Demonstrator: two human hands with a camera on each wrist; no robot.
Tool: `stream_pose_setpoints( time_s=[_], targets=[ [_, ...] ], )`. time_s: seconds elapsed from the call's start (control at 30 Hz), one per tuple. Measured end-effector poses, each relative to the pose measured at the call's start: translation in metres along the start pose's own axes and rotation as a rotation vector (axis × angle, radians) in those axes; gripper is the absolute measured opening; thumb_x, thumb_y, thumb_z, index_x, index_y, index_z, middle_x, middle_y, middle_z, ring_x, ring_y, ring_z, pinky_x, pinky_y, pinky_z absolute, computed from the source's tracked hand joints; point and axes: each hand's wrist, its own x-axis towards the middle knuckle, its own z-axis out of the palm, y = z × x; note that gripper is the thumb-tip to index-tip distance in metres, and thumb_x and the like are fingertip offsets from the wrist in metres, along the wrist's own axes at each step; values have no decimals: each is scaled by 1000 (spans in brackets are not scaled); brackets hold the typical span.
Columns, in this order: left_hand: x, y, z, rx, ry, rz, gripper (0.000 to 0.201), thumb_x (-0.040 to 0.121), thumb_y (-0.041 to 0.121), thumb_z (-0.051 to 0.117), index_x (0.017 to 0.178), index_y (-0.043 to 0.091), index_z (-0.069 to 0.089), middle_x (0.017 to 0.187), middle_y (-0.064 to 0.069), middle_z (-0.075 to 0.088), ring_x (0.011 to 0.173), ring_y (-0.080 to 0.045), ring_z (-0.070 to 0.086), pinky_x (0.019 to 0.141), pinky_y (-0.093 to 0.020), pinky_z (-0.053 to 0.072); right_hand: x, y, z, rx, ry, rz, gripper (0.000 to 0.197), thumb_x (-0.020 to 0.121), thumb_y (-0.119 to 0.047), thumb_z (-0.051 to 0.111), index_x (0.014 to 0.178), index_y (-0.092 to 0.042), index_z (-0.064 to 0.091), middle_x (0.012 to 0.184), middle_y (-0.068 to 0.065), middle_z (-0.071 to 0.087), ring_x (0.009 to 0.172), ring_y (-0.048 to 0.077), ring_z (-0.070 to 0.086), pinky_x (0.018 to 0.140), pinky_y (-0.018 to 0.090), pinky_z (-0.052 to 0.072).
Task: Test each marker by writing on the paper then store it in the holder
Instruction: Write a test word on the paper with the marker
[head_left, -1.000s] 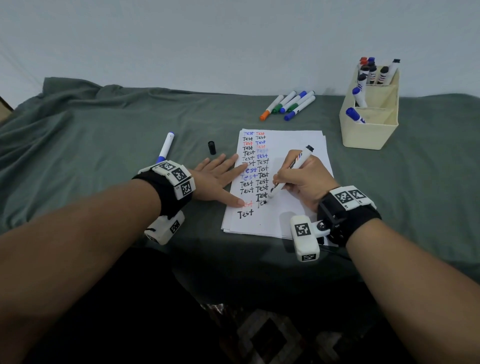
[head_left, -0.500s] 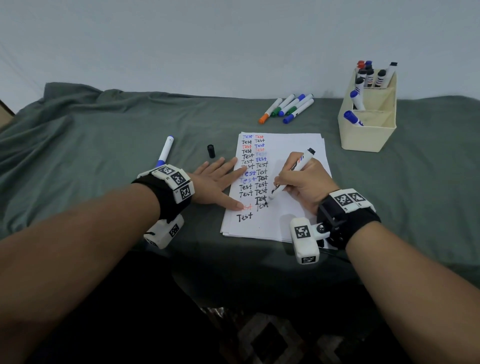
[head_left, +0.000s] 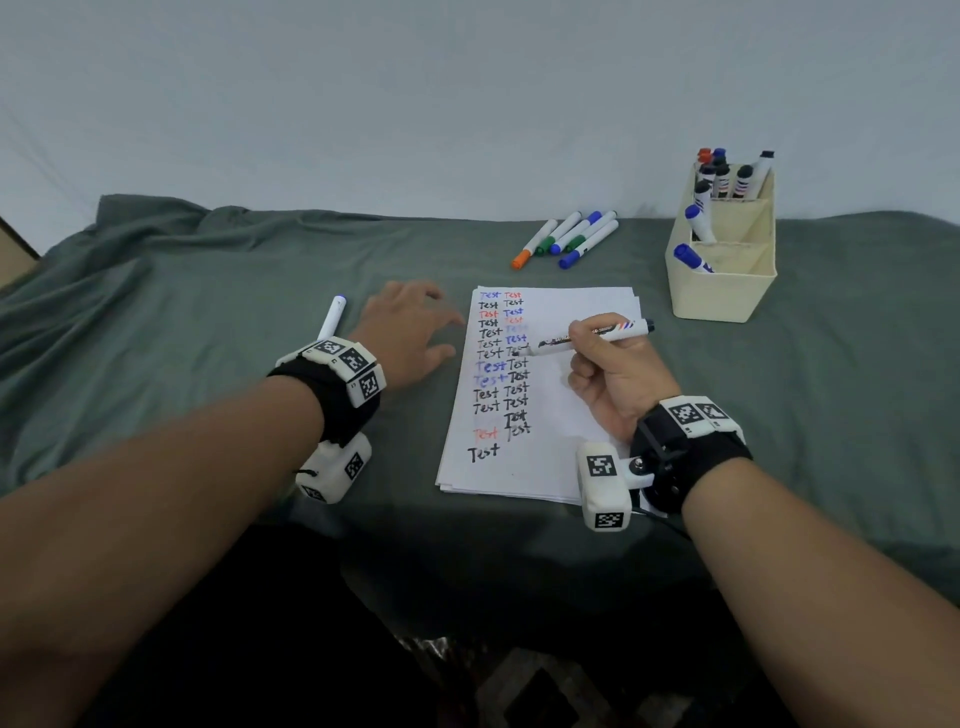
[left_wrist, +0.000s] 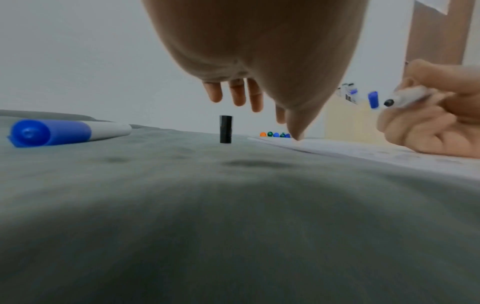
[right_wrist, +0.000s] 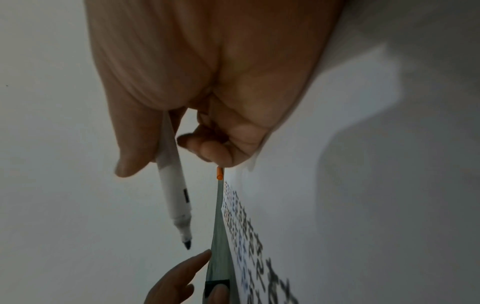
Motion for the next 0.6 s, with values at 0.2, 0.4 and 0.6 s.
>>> stream_pose_setpoints(
  time_s=[0.2, 0.4, 0.6],
  targets=[
    [16, -15, 5, 5, -97, -168, 35, 96, 21, 52, 129, 29, 61, 129, -5, 59, 121, -27, 52, 95, -34, 37, 1, -1, -1, 9, 29, 36, 11, 92, -18, 71, 96, -9, 77, 78, 11, 68, 61, 16, 60, 55, 25, 50],
    [22, -9, 0, -100, -133, -210, 20, 100, 26, 47, 111, 27, 64, 112, -1, 67, 101, -23, 59, 83, -34, 45, 3, 0, -4, -11, 2, 22, 17, 94, -10, 68, 108, -6, 77, 98, 22, 72, 70, 22, 66, 62, 28, 55],
    [15, 15, -7, -224, -115, -117, 24, 103, 29, 44, 121, 24, 58, 111, -2, 67, 95, -22, 61, 82, -37, 48, 5, 3, -6, -63, -33, 29, 18, 93, -6, 68, 108, -7, 77, 99, 24, 73, 71, 21, 67, 64, 27, 57]
  ],
)
